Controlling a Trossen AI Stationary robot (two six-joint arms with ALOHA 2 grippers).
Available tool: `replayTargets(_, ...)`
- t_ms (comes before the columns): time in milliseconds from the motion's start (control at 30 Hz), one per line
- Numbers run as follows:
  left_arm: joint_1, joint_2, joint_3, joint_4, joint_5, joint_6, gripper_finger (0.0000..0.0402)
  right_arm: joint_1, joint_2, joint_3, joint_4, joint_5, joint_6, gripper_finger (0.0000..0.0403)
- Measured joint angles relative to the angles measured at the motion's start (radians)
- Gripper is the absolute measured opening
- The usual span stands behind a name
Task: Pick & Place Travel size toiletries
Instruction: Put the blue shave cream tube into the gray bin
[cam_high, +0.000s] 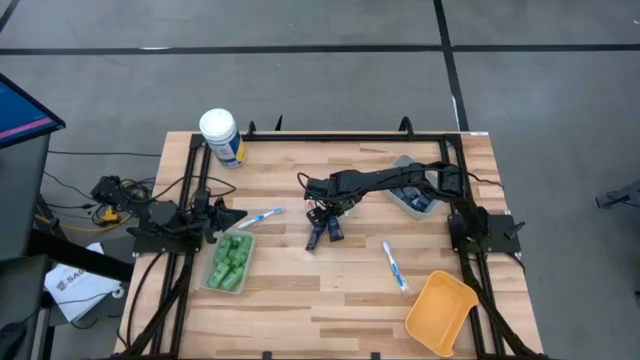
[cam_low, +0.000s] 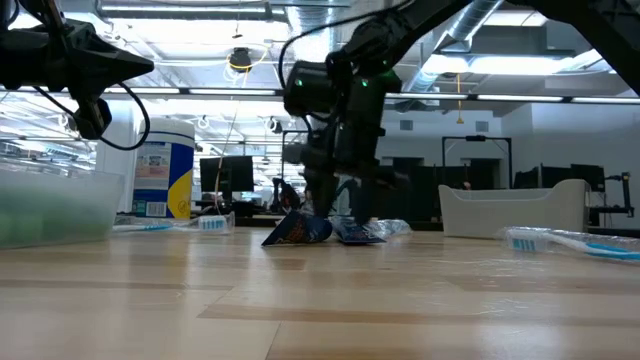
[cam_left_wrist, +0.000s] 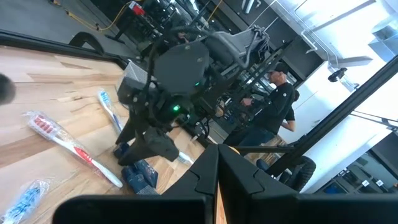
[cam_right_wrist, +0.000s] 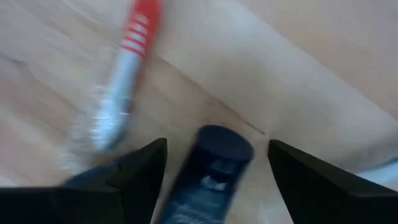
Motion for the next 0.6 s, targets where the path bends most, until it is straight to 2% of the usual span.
replayTargets(200,0.000,0.000,0.000,0.000,0.000,0.000,0.0002,-0.005,-0.004,-0.024,0.015,-0.011,0.003,0.0245)
replayTargets(467,0.000,0.000,0.000,0.000,0.000,0.000,0.0002,-0.017,-0.004,-0.026,0.000,-0.032,0.011,0.0118)
replayTargets(600,0.000,0.000,0.000,0.000,0.000,0.000,0.0002,-0.019,-0.007,-0.026,0.001,-0.033,-0.009,0.0115)
